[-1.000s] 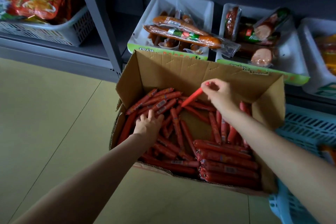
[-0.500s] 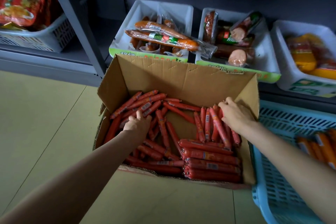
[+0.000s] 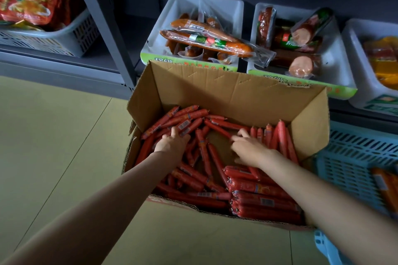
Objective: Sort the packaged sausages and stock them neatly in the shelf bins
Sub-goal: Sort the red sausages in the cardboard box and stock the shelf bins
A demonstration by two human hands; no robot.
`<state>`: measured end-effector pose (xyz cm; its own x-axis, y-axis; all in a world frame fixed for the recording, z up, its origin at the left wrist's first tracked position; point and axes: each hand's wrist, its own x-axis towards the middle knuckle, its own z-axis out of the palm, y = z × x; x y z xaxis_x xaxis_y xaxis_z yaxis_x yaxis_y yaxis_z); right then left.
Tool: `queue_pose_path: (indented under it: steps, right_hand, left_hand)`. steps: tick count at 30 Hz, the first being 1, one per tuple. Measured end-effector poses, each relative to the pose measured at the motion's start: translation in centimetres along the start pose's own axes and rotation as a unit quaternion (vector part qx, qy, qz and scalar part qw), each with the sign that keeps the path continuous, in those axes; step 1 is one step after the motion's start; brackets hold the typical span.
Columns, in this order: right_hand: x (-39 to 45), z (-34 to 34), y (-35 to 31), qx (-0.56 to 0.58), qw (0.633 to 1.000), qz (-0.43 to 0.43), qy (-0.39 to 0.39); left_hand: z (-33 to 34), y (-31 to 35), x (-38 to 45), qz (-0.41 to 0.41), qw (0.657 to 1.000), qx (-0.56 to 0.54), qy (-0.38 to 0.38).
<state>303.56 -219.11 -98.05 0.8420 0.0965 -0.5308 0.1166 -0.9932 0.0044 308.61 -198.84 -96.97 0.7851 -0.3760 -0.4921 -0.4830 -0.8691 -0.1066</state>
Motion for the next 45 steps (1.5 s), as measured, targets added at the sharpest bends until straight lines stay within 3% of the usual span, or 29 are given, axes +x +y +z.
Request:
queue_pose_path:
  steps: [3, 6, 9, 15, 22, 26, 30, 32, 37, 39, 42, 44, 45]
  right_hand:
    - [0.5, 0.5, 0.9, -0.049, 0.995, 0.058, 0.069]
    - [0.7, 0.5, 2.5, 0.022, 0.979, 0.123, 0.162]
    - [1.2, 0.3, 2.8, 0.082, 0.965, 0.113, 0.223]
    - [4.0, -0.2, -0.8, 0.162, 0.965, 0.086, 0.186]
    - [5.5, 0.8, -2.0, 0.030, 0.963, 0.151, 0.223]
    - [4.7, 0.0, -1.3, 0.160, 0.947, 0.131, 0.245]
    - [2.4, -1.8, 0.4, 0.214, 0.936, 0.083, 0.266]
    - [1.2, -2.8, 1.1, 0.274, 0.917, 0.067, 0.280]
    - [-0.6, -5.2, 2.3, 0.472, 0.829, 0.031, 0.299]
    - [-1.7, -5.8, 2.9, 0.514, 0.804, 0.005, 0.298]
    - [-3.5, -5.9, 4.4, 0.389, 0.856, -0.047, 0.336]
    - [-4.2, -4.4, 5.4, 0.257, 0.905, -0.116, 0.320]
    - [-4.5, -3.2, 5.9, 0.211, 0.930, -0.127, 0.272]
  left_hand:
    - [-0.1, -0.2, 0.1, 0.000, 1.000, -0.021, 0.002]
    - [-0.1, -0.2, 0.2, -0.004, 1.000, -0.030, 0.003]
    - [-0.1, -0.1, 0.5, -0.009, 0.999, -0.037, 0.004]
    - [-0.1, -0.1, 0.7, -0.010, 0.999, -0.052, 0.008]
    - [0.2, -0.3, 0.9, -0.001, 0.998, -0.056, 0.011]
    - [0.1, -0.4, 1.0, -0.004, 0.998, -0.065, 0.012]
    - [0.0, -0.2, 1.3, -0.011, 0.998, -0.066, 0.005]
    - [-0.2, 0.1, 1.3, -0.016, 0.997, -0.070, -0.001]
    - [-0.5, 0.8, 0.4, -0.048, 0.995, -0.092, -0.003]
    - [-0.1, 1.2, -0.1, -0.037, 0.996, -0.074, 0.043]
    - [0.0, 2.5, 0.2, 0.073, 0.985, -0.056, 0.147]
    - [-0.1, 3.8, 0.9, 0.142, 0.978, -0.070, 0.134]
    - [0.0, 4.4, 1.2, 0.152, 0.980, -0.077, 0.106]
